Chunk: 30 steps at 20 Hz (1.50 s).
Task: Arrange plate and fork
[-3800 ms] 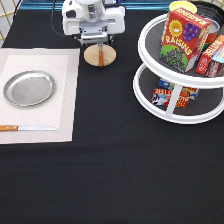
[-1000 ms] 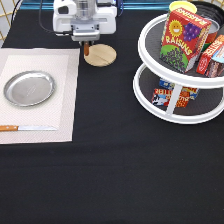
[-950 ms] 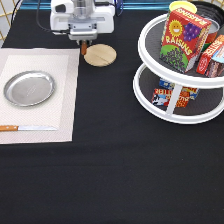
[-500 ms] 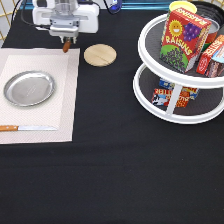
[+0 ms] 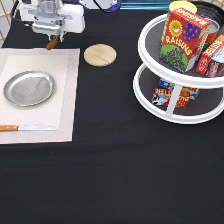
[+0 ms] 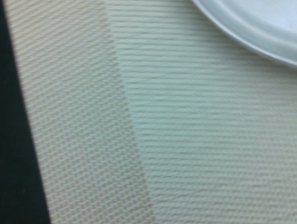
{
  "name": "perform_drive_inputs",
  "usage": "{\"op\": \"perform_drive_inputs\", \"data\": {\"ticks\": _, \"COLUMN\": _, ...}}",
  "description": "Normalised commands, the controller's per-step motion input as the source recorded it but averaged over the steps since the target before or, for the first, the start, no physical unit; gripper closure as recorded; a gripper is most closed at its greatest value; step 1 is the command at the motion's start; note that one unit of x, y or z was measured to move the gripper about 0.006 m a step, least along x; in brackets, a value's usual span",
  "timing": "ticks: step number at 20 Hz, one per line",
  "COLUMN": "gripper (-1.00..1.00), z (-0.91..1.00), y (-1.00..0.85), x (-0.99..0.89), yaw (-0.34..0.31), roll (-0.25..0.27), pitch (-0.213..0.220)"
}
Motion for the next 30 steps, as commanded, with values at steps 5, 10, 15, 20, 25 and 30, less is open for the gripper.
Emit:
{"op": "perform_drive_inputs", "data": {"ticks": 5, "gripper": 1.00, "z": -0.09, "y": -0.18, "x": -0.24, "yaw": -0.247, "roll": 0.171, "pitch": -0.012}}
{"op": "perform_drive_inputs", "data": {"ticks": 10, "gripper": 1.00, "z": 0.00, "y": -0.21, "x": -0.20, "yaw": -0.272, "roll": 0.102, "pitch": 0.000}}
{"op": "perform_drive_inputs", "data": {"ticks": 15, "gripper": 1.00, "z": 0.00, "y": -0.13, "x": -0.19, "yaw": -0.320, "roll": 0.058, "pitch": 0.000}}
{"op": "perform_drive_inputs", "data": {"ticks": 20, "gripper": 1.00, "z": -0.04, "y": -0.07, "x": -0.14, "yaw": -0.340, "roll": 0.053, "pitch": 0.008}}
{"op": "perform_drive_inputs", "data": {"ticks": 25, "gripper": 1.00, "z": 0.00, "y": -0.17, "x": -0.01, "yaw": -0.276, "roll": 0.055, "pitch": 0.050}}
{"op": "perform_drive_inputs", "data": {"ticks": 30, "gripper": 1.00, "z": 0.00, "y": -0.25, "x": 0.07, "yaw": -0.223, "roll": 0.033, "pitch": 0.068}}
